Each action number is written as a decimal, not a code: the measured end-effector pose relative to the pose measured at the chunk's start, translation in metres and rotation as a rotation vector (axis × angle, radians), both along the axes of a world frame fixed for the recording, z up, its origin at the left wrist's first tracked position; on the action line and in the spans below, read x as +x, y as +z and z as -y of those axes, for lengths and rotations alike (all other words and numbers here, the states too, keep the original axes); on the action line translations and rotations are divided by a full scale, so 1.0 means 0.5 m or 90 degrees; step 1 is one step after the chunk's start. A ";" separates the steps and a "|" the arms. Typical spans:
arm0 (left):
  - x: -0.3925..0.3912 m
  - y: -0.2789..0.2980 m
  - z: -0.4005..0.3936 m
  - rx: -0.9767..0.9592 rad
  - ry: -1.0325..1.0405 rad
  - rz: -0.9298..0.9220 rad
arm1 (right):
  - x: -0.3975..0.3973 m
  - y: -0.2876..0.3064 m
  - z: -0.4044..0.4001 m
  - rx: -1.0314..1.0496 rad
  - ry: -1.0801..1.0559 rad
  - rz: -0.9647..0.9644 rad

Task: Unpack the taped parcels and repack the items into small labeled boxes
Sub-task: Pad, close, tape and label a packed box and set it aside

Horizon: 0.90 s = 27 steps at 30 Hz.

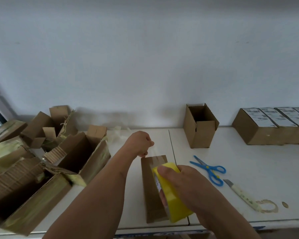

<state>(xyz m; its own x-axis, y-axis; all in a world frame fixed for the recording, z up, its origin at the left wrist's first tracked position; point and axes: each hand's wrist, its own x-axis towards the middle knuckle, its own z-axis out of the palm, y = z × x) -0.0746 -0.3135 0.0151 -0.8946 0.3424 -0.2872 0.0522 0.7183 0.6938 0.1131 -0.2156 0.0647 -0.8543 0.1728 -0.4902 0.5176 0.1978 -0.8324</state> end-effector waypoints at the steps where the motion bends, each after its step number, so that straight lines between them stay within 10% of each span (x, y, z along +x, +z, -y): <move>1: -0.003 -0.004 0.001 -0.009 -0.006 -0.001 | -0.003 0.001 0.002 0.005 0.000 -0.007; 23: -0.023 -0.068 -0.013 -0.144 -0.002 0.183 | -0.027 -0.014 0.011 -0.059 -0.035 0.015; 27: -0.016 -0.047 0.006 -0.211 -0.068 0.225 | -0.022 -0.002 0.013 0.133 -0.010 -0.021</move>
